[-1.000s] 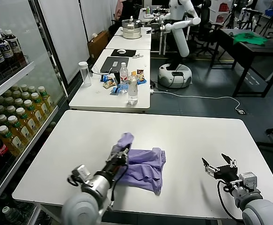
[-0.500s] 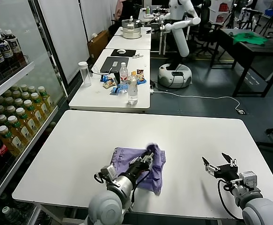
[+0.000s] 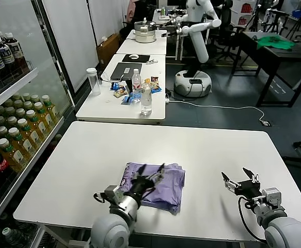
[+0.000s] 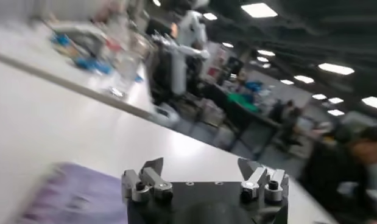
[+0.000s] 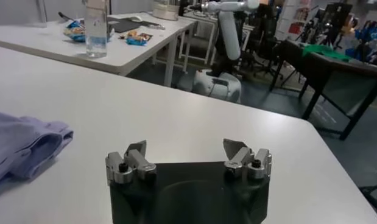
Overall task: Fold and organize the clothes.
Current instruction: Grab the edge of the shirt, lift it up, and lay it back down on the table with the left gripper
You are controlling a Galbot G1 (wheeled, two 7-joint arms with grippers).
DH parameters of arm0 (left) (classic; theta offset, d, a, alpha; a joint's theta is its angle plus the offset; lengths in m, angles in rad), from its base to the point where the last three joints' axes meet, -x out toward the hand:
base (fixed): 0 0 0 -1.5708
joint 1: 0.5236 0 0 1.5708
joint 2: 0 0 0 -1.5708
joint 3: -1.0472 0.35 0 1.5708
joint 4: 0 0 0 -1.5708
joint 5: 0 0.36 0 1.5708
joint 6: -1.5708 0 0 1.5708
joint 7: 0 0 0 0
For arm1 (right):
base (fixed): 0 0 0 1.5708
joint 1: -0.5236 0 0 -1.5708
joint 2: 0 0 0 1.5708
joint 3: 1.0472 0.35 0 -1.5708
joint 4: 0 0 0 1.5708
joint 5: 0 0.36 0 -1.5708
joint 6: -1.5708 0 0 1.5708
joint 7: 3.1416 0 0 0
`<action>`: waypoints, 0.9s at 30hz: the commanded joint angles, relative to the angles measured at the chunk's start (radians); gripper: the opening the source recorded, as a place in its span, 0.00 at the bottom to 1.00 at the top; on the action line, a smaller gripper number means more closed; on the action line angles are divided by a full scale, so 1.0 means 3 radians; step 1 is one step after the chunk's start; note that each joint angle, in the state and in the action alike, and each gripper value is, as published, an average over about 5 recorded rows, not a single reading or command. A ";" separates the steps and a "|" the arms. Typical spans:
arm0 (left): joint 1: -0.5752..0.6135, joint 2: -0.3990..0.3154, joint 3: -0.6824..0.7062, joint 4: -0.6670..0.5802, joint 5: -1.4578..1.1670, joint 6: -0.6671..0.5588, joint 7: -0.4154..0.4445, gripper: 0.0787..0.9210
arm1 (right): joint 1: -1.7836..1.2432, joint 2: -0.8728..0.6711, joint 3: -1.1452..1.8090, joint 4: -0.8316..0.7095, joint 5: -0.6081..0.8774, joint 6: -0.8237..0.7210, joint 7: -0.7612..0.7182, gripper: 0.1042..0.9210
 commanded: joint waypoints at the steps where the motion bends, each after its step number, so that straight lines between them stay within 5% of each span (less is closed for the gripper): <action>1: 0.0127 0.0192 -0.0192 0.0561 0.1487 -0.0102 -0.0310 0.88 | 0.0008 0.0007 -0.0001 -0.0016 -0.0009 0.0011 -0.0007 0.88; 10: -0.0032 0.0081 -0.0106 0.0814 0.1188 0.0225 -0.0355 0.88 | -0.0032 0.0019 0.0015 0.0004 -0.0037 0.0028 -0.0021 0.88; 19: -0.0014 0.0120 -0.0111 0.0555 0.0493 0.0476 -0.0373 0.87 | -0.0052 -0.0016 0.0045 0.0028 -0.0032 0.0035 -0.0026 0.88; 27: -0.0021 0.0118 -0.0177 0.0475 -0.0284 0.0440 -0.0312 0.63 | -0.0034 -0.0033 0.0039 0.0031 -0.0032 0.0034 -0.0018 0.88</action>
